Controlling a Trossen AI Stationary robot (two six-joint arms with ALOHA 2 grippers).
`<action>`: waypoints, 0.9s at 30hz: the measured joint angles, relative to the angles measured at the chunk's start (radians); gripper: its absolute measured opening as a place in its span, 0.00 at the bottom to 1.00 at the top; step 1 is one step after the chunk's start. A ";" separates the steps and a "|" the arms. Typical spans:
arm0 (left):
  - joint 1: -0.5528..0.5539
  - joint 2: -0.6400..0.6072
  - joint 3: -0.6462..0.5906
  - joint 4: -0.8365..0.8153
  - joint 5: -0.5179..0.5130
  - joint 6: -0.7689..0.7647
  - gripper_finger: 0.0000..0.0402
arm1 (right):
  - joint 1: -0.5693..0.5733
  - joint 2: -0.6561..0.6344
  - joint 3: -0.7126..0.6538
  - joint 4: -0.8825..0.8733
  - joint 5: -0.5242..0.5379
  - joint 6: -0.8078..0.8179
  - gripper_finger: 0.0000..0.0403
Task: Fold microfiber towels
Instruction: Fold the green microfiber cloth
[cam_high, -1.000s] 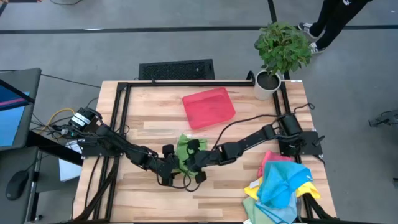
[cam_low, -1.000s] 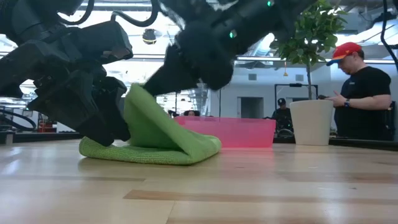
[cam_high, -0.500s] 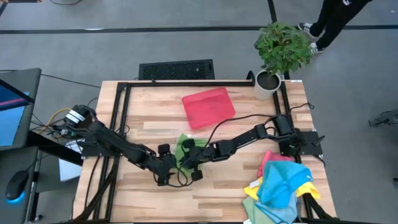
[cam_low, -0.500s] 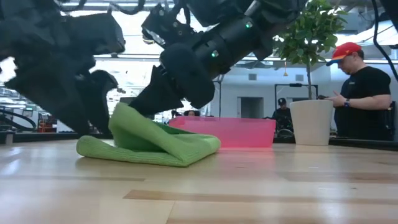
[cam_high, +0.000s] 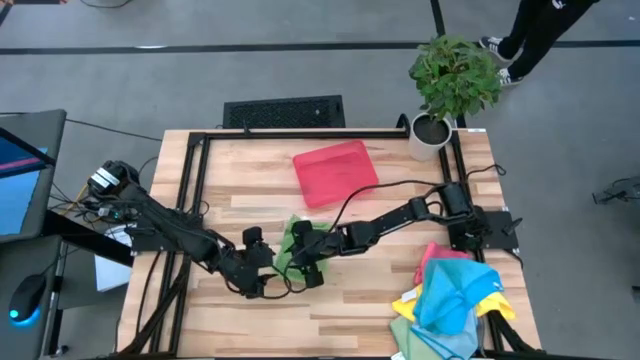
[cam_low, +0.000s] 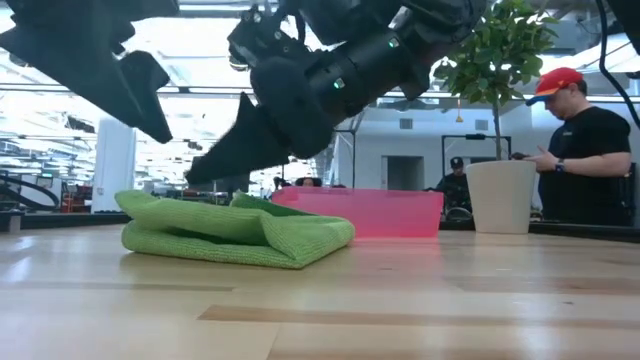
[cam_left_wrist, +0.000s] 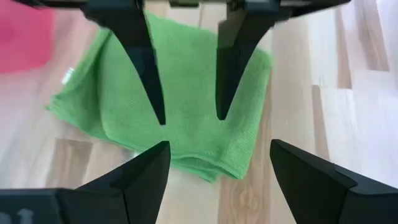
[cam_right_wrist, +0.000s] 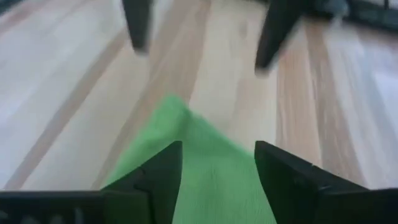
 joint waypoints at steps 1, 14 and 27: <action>-0.008 0.000 -0.008 0.021 -0.016 -0.003 0.67 | -0.005 0.000 0.000 -0.024 0.013 0.023 0.58; -0.041 0.000 -0.125 0.162 -0.044 -0.072 0.67 | -0.070 -0.075 0.001 -0.129 0.053 0.064 0.56; -0.059 0.001 -0.201 0.232 -0.080 -0.091 0.67 | -0.176 -0.034 0.000 -0.147 0.019 0.059 0.56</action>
